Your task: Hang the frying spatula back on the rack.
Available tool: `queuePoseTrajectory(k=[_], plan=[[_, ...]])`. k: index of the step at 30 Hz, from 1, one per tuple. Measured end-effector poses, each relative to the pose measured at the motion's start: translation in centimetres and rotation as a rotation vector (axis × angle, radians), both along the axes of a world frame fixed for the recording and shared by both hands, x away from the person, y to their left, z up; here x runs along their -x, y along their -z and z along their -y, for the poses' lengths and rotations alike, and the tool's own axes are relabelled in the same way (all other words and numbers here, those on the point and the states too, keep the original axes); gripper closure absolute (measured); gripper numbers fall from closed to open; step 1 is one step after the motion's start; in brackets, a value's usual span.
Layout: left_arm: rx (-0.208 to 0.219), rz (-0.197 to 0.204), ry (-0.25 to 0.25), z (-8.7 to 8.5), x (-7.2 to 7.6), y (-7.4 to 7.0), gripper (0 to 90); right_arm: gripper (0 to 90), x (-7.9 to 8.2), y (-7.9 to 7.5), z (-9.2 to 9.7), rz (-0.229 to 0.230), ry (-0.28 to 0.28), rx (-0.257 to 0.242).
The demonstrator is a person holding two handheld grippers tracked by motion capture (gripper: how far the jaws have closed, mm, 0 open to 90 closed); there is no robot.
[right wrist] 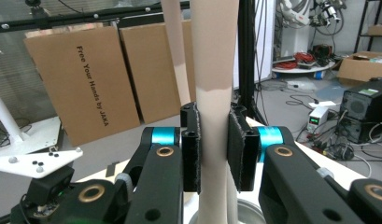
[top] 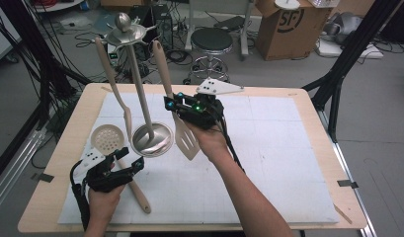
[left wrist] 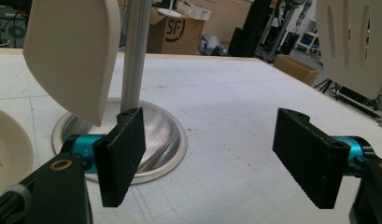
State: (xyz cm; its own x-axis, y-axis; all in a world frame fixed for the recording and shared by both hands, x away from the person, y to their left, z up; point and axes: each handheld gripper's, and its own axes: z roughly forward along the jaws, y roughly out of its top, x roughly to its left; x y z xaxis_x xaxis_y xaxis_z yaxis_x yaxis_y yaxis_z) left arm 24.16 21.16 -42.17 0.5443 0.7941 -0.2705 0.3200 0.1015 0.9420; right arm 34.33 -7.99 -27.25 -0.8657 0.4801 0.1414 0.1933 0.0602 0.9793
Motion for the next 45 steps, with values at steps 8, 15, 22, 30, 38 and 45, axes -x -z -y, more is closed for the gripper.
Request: queuePoseTrajectory(k=[8, 15, 22, 30, 38, 45], plan=[[-0.003, 0.002, 0.002, -0.1, 0.0, 0.0, 26.2, 77.8, -0.3, 0.0, -0.8, -0.003, -0.011, 0.004], [-0.003, 0.003, 0.001, -0.1, 0.0, 0.0, 26.1, 77.7, -0.5, -0.2, -1.2, -0.011, -0.021, 0.0], [-0.001, 0.002, 0.003, -0.2, 0.1, 0.0, 26.2, 77.7, -0.9, 0.0, -1.7, -0.018, -0.028, 0.005], [0.002, 0.002, 0.001, -0.1, 0.1, 0.0, 26.1, 77.7, -1.2, 0.3, -2.2, -0.027, -0.033, 0.009], [0.003, 0.003, -0.003, -0.2, 0.1, 0.0, 26.2, 77.7, -1.6, 0.2, -2.6, -0.035, -0.035, 0.009], [0.005, 0.006, -0.002, -0.2, 0.1, 0.0, 26.2, 77.1, -1.8, 0.6, -3.0, -0.05, -0.029, 0.017]])
